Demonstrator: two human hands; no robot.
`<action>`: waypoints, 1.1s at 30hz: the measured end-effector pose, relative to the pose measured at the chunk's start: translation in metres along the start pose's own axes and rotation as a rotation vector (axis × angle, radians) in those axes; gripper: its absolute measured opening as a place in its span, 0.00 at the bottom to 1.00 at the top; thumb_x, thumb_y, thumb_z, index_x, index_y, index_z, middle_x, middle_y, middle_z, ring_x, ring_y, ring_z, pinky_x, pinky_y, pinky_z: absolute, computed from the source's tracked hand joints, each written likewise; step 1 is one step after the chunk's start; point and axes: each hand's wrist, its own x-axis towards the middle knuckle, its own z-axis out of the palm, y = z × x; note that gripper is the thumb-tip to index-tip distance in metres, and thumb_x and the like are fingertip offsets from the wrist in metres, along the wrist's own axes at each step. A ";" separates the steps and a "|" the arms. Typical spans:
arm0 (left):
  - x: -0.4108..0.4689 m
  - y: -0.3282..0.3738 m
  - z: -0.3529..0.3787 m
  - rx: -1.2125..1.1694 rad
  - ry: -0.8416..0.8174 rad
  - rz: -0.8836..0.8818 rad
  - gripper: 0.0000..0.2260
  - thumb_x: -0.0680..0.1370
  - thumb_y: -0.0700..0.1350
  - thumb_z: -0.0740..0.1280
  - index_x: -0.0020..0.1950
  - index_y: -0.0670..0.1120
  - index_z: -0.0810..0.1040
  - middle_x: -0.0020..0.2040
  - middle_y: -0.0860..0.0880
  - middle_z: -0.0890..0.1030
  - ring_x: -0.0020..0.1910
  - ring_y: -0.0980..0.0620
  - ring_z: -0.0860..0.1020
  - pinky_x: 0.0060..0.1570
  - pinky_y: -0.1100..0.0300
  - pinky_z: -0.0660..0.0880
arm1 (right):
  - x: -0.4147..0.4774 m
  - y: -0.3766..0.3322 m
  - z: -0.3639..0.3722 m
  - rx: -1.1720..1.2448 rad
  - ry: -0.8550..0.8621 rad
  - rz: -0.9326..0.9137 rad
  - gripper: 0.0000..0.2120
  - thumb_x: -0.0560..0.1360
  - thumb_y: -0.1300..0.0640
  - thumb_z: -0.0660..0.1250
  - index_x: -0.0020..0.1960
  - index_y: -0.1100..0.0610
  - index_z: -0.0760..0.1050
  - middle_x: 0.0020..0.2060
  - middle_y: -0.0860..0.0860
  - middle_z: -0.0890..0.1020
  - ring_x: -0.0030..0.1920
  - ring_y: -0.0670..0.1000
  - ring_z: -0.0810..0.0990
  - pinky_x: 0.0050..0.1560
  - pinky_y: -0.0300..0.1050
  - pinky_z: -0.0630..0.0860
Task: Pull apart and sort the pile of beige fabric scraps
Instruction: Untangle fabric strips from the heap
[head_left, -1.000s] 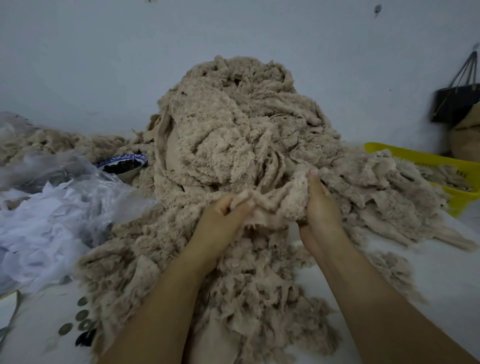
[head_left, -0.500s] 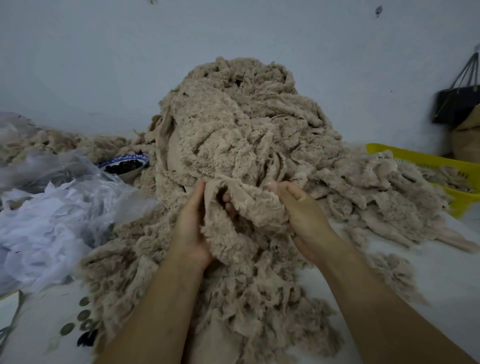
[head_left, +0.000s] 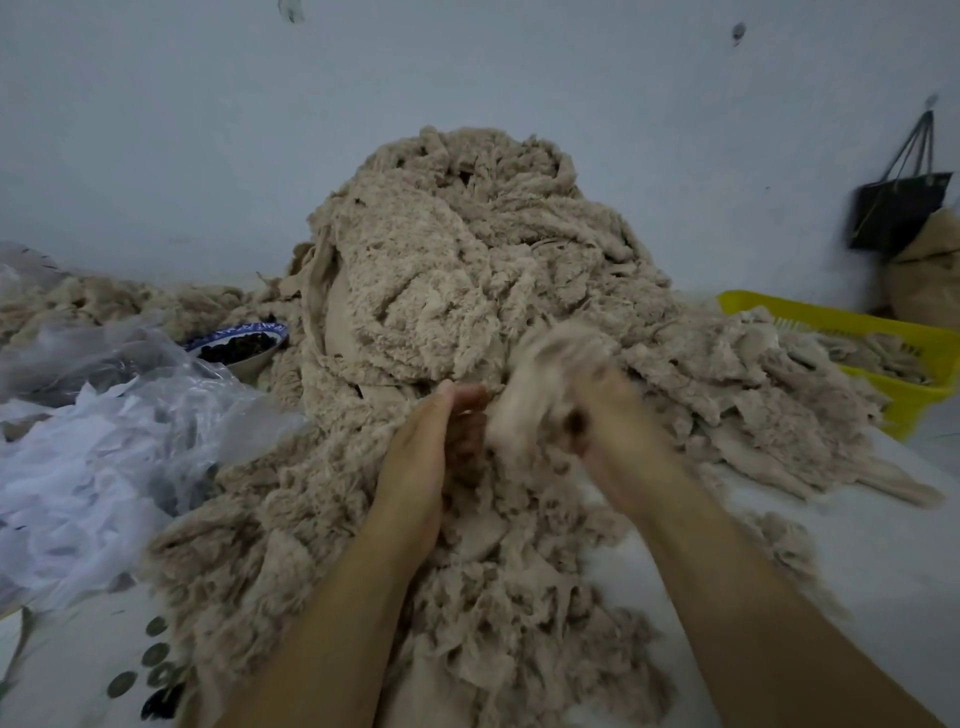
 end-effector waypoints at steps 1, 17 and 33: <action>0.001 -0.002 0.000 0.035 0.004 0.019 0.17 0.84 0.55 0.57 0.52 0.54 0.86 0.53 0.54 0.86 0.54 0.54 0.82 0.51 0.58 0.76 | 0.004 -0.008 -0.009 0.275 0.050 -0.066 0.18 0.77 0.37 0.64 0.58 0.49 0.80 0.46 0.46 0.85 0.45 0.47 0.84 0.40 0.40 0.78; 0.004 -0.026 0.005 0.528 -0.144 0.036 0.17 0.83 0.53 0.62 0.72 0.56 0.71 0.63 0.59 0.75 0.52 0.75 0.74 0.49 0.77 0.71 | 0.006 0.033 0.012 0.023 0.117 0.312 0.11 0.81 0.54 0.63 0.57 0.56 0.82 0.40 0.53 0.83 0.31 0.47 0.79 0.32 0.40 0.77; -0.003 0.000 -0.004 -0.439 -0.276 -0.168 0.04 0.72 0.44 0.71 0.42 0.45 0.80 0.44 0.43 0.83 0.44 0.47 0.83 0.47 0.53 0.82 | 0.001 0.028 0.014 0.072 0.216 0.456 0.30 0.77 0.31 0.59 0.61 0.55 0.80 0.52 0.53 0.86 0.52 0.54 0.85 0.47 0.50 0.83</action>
